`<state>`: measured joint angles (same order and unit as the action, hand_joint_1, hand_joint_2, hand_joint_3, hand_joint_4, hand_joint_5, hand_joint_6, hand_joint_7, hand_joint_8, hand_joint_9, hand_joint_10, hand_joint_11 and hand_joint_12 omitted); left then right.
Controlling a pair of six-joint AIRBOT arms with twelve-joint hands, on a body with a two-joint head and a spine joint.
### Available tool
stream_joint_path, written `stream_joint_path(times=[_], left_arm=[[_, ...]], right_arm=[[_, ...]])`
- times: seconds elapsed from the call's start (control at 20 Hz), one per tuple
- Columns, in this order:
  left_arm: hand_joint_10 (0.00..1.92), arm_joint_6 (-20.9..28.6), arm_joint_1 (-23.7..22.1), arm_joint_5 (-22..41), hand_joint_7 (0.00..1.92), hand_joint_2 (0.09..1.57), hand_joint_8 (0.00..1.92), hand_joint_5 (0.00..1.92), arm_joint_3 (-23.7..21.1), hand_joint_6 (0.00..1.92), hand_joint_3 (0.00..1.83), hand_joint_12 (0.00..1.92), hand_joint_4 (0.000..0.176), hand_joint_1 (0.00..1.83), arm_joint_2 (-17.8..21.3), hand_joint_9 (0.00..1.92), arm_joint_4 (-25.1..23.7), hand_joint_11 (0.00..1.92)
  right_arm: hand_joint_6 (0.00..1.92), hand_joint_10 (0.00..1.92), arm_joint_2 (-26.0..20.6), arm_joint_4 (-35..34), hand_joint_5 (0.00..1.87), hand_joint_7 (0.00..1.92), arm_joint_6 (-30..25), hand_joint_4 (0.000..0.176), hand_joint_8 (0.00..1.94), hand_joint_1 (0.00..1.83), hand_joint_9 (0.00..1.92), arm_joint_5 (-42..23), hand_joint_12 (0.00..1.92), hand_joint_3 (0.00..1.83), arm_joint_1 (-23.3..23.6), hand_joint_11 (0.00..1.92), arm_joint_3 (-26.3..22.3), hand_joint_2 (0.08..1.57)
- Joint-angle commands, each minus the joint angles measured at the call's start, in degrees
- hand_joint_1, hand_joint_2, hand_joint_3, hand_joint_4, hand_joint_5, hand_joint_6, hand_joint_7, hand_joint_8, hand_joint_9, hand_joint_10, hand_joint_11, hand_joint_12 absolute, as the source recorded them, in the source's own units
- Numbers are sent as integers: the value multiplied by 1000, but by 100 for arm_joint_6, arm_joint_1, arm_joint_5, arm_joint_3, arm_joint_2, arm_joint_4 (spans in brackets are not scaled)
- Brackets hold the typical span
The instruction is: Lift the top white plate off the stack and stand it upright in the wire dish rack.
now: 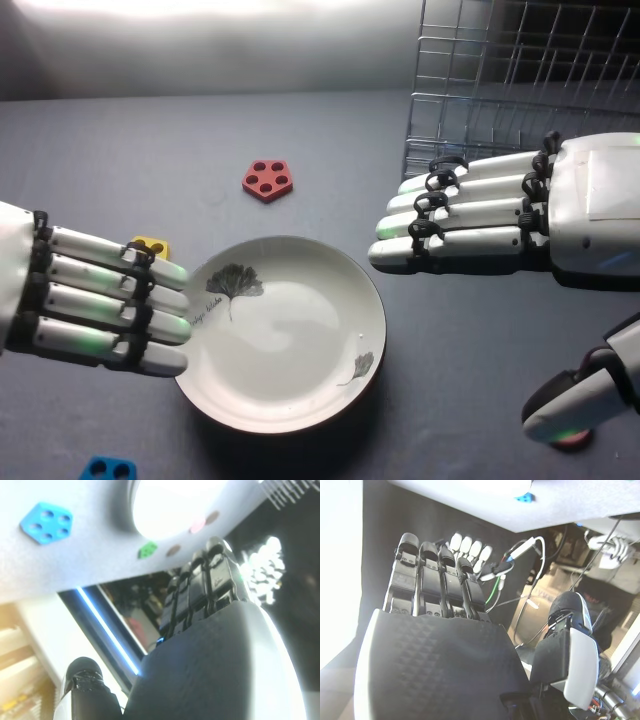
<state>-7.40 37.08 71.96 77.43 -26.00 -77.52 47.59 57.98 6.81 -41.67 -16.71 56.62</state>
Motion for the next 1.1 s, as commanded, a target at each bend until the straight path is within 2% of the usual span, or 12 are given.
stream_joint_path(times=[0.0,0.05,0.2,0.3,0.4,0.65,0.8,1.0,1.05], left_arm=[[4,-32,-95,238,69,897,4,47,-53,4,0,119,0,73,-5,68,425,43],[3,-102,-94,143,64,893,1,44,-102,2,0,119,0,62,-28,68,422,44],[5,-185,-79,-71,81,895,7,57,-152,7,0,122,0,59,-133,76,394,51],[0,-228,-74,-131,43,898,0,20,-153,0,1,107,0,42,-195,41,368,16],[13,-298,-74,-198,69,903,10,41,-145,8,2,123,0,58,-294,76,272,50],[1,-466,-75,-395,58,899,1,40,-105,2,1,117,0,53,-464,58,131,40],[0,-485,-74,-509,45,904,0,23,-105,0,3,116,0,41,-545,48,103,36],[0,-530,-75,-677,36,899,0,23,-84,0,0,110,0,47,-663,42,77,23],[0,-530,-75,-704,36,899,0,23,-67,0,0,110,0,47,-701,42,77,23]], right_arm=[[11,11,-62,-383,87,96,-44,0,11,168,104,-507,49,0,0,129,-14,943],[2,2,-81,-401,51,58,-39,0,2,126,66,-562,35,3,-24,96,-44,955],[16,15,-121,-416,102,100,218,0,14,186,109,-668,49,0,-88,132,-122,945],[8,8,-122,-389,92,91,29,0,7,196,100,-814,47,0,-86,128,-81,946],[4,6,-97,-474,89,93,-1086,0,5,203,103,-1030,51,0,-58,138,42,944],[0,0,-57,-1119,63,70,-2133,0,0,154,85,-1033,36,4,-107,107,44,959],[0,0,-53,-1148,41,49,-2093,0,0,144,66,-1030,30,5,-102,93,39,968],[8,6,-54,-804,74,83,-1637,0,9,166,89,-898,43,0,-81,126,78,963],[8,6,-54,-675,74,83,-1375,0,9,166,89,-882,43,0,-79,126,78,963]])
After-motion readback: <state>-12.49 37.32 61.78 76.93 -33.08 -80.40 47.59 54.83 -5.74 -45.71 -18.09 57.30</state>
